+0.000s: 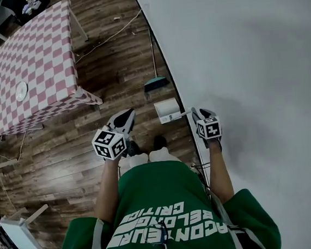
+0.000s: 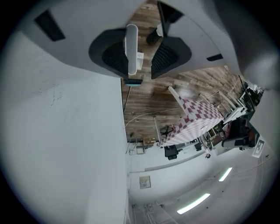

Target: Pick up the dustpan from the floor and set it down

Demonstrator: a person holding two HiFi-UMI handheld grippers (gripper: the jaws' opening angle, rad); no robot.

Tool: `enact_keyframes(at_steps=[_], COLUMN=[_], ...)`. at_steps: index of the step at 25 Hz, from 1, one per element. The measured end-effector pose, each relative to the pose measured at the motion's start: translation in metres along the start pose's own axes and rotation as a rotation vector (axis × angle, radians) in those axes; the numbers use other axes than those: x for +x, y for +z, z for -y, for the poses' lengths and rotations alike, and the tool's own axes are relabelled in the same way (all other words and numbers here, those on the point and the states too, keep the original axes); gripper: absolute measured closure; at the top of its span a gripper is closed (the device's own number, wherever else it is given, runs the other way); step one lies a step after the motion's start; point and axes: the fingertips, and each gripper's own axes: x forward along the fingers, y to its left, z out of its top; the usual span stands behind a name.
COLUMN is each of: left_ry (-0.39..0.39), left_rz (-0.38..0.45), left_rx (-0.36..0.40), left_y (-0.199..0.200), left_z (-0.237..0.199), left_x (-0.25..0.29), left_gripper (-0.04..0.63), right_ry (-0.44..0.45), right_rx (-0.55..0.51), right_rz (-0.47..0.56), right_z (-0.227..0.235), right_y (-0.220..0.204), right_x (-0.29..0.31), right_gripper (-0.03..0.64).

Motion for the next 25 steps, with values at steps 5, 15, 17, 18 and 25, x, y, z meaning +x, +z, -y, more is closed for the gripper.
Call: enact_keyframes(at_steps=[5,15,17,18,25], left_ry=[-0.019,-0.032,-0.026,-0.023,-0.004], left_rz=[-0.045,-0.080,-0.082,-0.082,-0.093], left_rx=[0.021,0.052,0.051,0.050,0.042], left_y=[-0.006,0.000,0.001,0.002,0.001], left_z=[0.004,0.009,0.007,0.007,0.002], left_x=[0.024,0.055,0.056,0.057,0.057], left_gripper=[0.592,0.592,0.592,0.592,0.592], right_ry=[0.035,0.027,0.043,0.049,0.041], right_rx=[-0.020,-0.040,-0.041,-0.038,-0.051], right_rz=[-0.149,-0.421,-0.461,-0.479,-0.561], right_z=[0.006,0.019,0.016,0.015,0.014], right_y=[-0.014,-0.052,-0.059,-0.062,-0.079], right_x=[0.046,0.124,0.133,0.137,0.151], right_gripper=[0.422,0.410,0.410,0.410,0.410])
